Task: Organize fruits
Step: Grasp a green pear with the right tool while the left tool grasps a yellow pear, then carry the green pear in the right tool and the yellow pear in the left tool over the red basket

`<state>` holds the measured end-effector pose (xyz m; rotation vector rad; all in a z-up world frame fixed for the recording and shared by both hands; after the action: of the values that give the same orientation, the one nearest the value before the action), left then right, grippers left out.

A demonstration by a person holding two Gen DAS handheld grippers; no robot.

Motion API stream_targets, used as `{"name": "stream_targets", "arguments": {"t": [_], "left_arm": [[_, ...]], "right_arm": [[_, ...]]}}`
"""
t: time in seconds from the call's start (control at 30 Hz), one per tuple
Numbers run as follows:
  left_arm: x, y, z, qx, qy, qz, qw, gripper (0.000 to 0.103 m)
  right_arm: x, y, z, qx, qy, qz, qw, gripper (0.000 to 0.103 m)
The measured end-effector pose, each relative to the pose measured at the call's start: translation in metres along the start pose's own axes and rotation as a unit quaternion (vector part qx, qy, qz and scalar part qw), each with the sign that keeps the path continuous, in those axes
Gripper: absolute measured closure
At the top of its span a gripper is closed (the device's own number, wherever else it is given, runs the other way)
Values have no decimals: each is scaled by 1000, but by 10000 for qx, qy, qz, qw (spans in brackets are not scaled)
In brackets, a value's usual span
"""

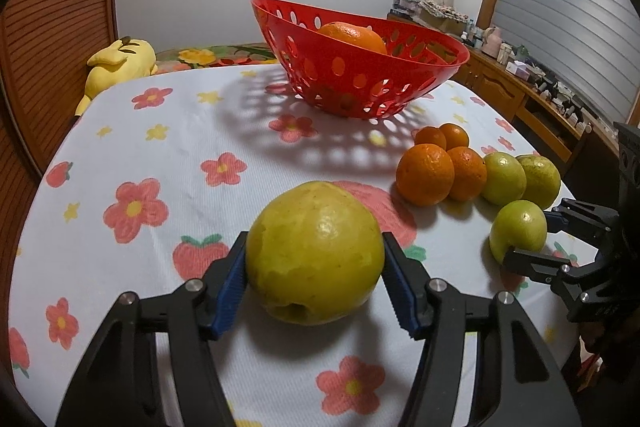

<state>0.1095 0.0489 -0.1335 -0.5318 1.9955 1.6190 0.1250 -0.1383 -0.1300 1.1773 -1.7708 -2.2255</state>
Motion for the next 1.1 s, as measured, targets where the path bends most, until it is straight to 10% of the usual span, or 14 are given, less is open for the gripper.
{"name": "stream_targets", "arguments": {"t": [1.1], "left_arm": [[-31, 27, -20, 97, -217, -453, 9987, 42]], "right_arm": [[-6, 11, 5, -80, 124, -41, 9999, 44]]}}
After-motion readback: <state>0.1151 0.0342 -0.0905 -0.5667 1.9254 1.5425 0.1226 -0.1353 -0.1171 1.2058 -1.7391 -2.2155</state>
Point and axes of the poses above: each gripper's, at about its wrist camera, not at the fingertips, and y roughly against the way its jaws point, z to its left, x to its underside, the point moved 1 cm from there along -y, roughly the way its jaws point, and after that the axes turned 8 degrees about z, right-handed, at the moved point
